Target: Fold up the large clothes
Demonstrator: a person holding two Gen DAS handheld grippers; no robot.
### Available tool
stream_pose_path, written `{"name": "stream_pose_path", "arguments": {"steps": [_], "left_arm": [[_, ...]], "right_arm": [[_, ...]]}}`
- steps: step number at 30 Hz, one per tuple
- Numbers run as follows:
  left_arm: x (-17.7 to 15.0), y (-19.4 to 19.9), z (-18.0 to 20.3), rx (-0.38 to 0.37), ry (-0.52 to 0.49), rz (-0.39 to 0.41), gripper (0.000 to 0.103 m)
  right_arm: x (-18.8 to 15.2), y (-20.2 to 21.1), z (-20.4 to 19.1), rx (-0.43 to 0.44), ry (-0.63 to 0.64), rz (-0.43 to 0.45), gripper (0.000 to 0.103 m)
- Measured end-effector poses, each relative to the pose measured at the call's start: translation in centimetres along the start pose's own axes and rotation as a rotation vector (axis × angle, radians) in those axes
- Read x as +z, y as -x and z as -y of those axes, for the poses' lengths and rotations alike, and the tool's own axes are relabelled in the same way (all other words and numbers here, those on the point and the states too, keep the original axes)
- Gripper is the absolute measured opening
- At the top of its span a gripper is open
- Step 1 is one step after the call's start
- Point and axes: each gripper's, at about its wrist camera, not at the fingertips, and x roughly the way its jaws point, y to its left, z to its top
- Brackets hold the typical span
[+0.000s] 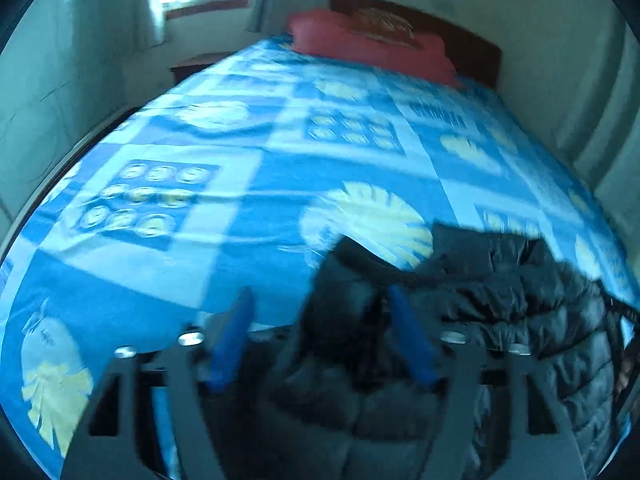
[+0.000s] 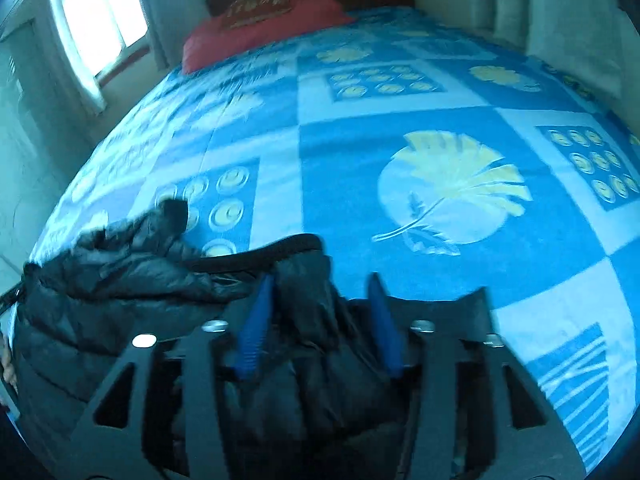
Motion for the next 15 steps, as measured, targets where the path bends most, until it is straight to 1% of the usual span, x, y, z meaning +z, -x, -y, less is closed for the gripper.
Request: {"name": "stream_pose_path", "arguments": {"steps": [3,4,5,6,7,9,10,11,13,15], "left_arm": [[0.1,2.3,-1.8,0.027,0.074,0.027,0.073],[0.0,3.4,-1.9,0.017,0.094,0.049,0.073],[0.0,4.2,-1.7,0.009,0.099,0.063,0.073],[-0.2,5.2,-0.8,-0.009,0.09,0.072,0.073],[-0.4,6.0,0.4,-0.034,0.071,0.077,0.073],[-0.8,6.7,3.5,-0.075,0.007,0.077,0.073],[-1.1,6.7,5.7,-0.093,-0.038,0.069,0.073],[-1.4,6.5,7.5,-0.112,-0.066,0.056,0.073],[-1.9,5.4,10.4,-0.141,-0.101,0.021,0.073],[-2.5,3.9,12.3,-0.155,-0.101,-0.003,0.073]], "right_arm": [[0.1,2.4,-0.1,0.011,-0.055,0.03,0.054],[0.0,3.1,-0.5,0.025,-0.054,0.043,0.054],[-0.2,4.2,-1.8,0.046,-0.036,0.06,0.054],[-0.2,4.7,-2.6,0.062,-0.022,0.065,0.054],[-0.5,5.4,-4.4,0.1,0.003,0.07,0.054],[-0.8,5.7,-7.0,0.151,0.036,0.06,0.053],[-1.1,5.6,-8.4,0.176,0.052,0.047,0.053],[-1.4,5.2,-10.3,0.208,0.072,0.031,0.053],[-2.0,4.5,-12.9,0.227,0.105,0.017,0.053],[-2.8,2.9,-15.5,0.246,0.138,-0.015,0.053]]}}
